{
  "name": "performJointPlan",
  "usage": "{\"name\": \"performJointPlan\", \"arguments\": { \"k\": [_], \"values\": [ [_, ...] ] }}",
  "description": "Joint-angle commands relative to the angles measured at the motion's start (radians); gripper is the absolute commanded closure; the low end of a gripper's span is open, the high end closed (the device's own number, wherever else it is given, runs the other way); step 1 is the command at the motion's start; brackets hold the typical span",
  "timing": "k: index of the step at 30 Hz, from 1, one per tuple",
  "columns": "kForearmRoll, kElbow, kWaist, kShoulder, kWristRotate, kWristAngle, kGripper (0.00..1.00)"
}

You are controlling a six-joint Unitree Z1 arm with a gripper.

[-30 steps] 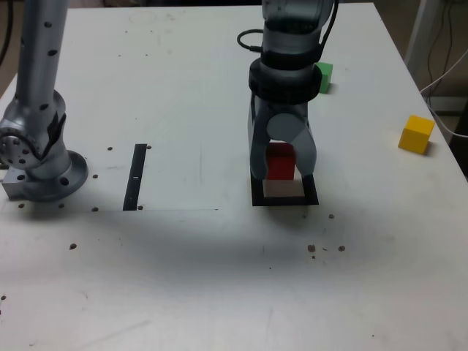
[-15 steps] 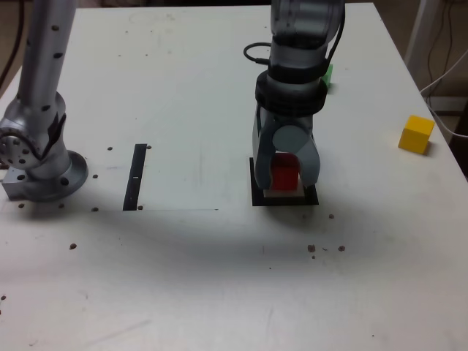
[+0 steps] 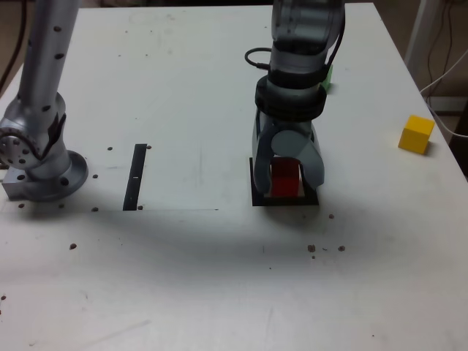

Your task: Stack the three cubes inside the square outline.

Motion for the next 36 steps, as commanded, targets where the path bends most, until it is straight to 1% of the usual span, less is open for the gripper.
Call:
{"name": "performJointPlan", "arguments": {
  "k": [1,6,10,24,30,36],
  "values": [
    [-0.003,0.003,0.002,0.004,0.003,-0.001,0.01],
    [-0.001,0.011,0.003,-0.011,0.004,0.002,0.01],
    [0.004,0.021,0.008,-0.026,0.004,0.015,0.01],
    [0.005,0.053,0.030,-0.105,0.006,0.104,0.01],
    [0.005,0.054,0.033,-0.119,0.014,0.151,0.00],
    [0.010,0.054,0.042,-0.124,0.023,0.174,0.00]
  ]
}}
